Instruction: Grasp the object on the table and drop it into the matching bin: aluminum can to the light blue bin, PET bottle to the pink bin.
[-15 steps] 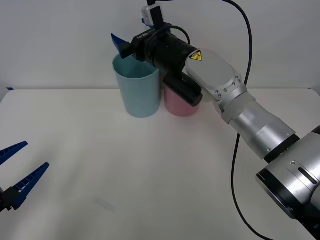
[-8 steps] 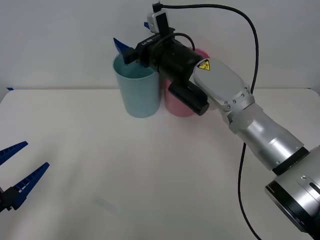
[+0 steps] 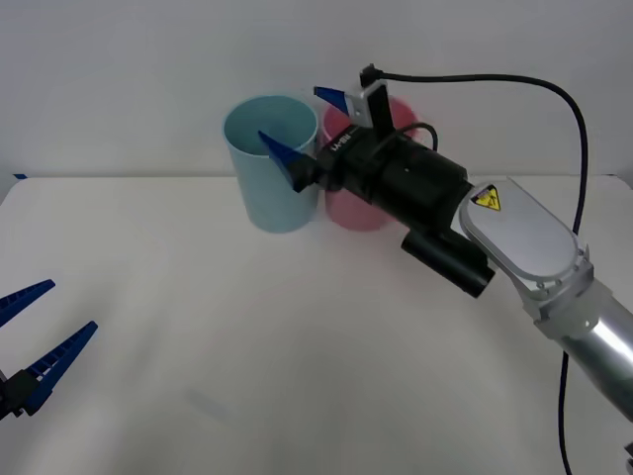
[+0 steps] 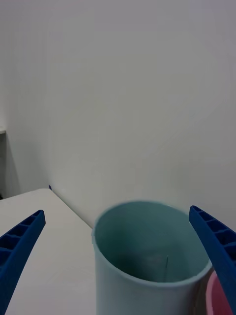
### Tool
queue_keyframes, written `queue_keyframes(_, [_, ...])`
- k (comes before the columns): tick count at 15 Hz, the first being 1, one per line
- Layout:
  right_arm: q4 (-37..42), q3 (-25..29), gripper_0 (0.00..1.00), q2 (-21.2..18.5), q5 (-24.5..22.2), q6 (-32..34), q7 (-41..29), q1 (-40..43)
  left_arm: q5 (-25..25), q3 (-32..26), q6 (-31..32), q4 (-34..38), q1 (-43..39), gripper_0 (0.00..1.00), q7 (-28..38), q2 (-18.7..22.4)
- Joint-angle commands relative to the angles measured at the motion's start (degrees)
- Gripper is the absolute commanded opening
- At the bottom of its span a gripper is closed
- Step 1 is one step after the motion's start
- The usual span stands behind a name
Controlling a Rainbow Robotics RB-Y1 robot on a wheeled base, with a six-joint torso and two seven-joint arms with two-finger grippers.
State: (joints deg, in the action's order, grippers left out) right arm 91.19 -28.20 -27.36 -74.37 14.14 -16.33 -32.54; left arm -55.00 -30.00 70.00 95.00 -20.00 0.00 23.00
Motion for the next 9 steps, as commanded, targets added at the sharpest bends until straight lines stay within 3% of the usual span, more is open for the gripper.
queue_keyframes(1, [7.6,2.3,1.00,-3.8,0.5,4.1,0.5,7.1,0.0,0.0,0.0,0.0,0.0,1.00,0.0,0.0])
queue_keyframes(5, [14.9,7.7,1.00,-7.8,2.0,13.1,2.6,17.5,0.0,0.0,0.0,0.0,0.0,1.00,0.0,0.0])
queue_keyframes(9, [17.4,13.6,1.00,-9.2,4.5,20.9,11.8,26.6,0.0,0.0,0.0,0.0,0.0,1.00,0.0,0.0])
